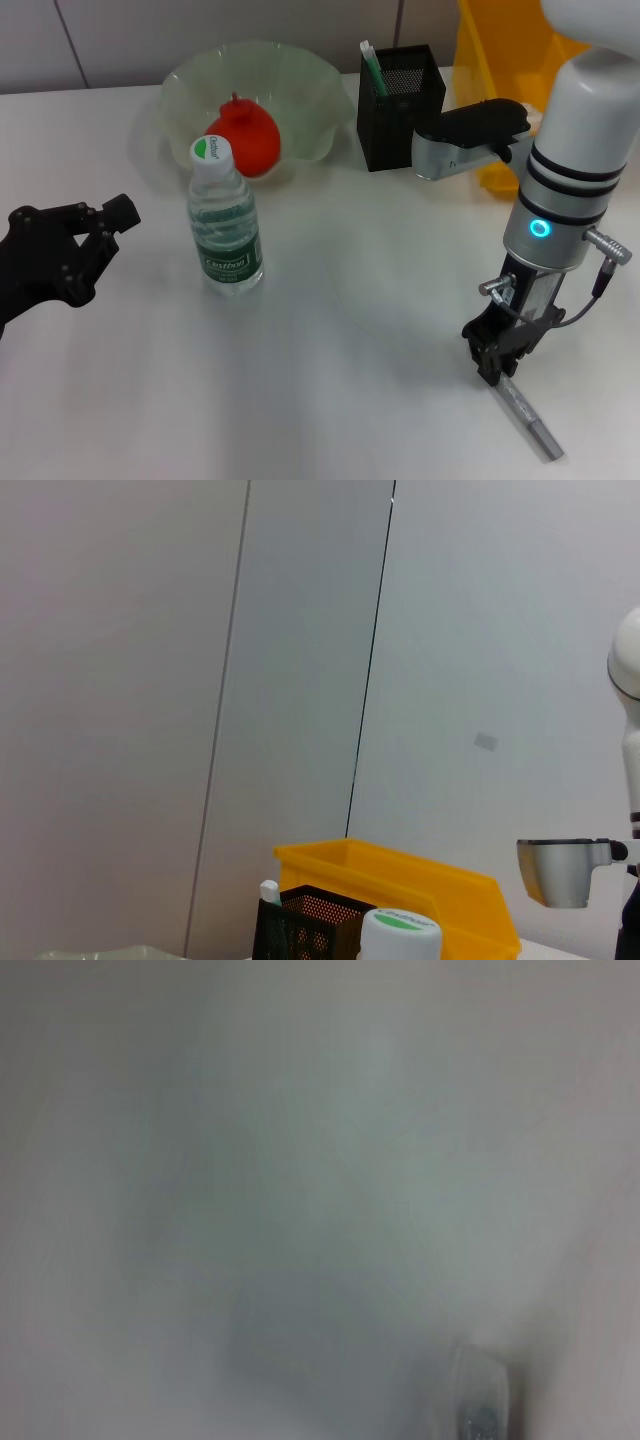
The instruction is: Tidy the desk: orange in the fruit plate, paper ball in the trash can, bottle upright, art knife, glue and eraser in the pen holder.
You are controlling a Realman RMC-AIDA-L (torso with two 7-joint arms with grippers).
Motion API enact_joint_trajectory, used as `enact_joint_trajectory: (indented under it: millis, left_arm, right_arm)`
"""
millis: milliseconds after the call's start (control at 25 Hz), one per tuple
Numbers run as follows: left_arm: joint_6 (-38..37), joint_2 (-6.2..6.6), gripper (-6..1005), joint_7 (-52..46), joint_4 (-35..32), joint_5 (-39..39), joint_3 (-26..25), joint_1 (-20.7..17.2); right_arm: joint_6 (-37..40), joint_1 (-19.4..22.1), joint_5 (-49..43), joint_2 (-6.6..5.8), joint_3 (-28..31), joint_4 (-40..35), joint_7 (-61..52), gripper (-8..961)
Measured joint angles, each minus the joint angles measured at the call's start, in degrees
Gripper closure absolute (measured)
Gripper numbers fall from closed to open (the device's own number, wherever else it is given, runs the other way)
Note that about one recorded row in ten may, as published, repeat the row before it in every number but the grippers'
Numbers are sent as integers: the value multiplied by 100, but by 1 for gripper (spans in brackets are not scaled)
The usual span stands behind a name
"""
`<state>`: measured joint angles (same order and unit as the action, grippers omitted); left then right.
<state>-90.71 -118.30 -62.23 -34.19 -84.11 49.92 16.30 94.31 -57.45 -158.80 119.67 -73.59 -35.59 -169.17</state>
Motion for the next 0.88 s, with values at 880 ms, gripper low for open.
enact_joint_trajectory:
  millis: [880]
  left_arm:
    - [-79, -8, 972, 0, 19, 8, -152, -56]
  right_arm:
    - [389, 705, 314, 7, -671, -2378, 48, 816]
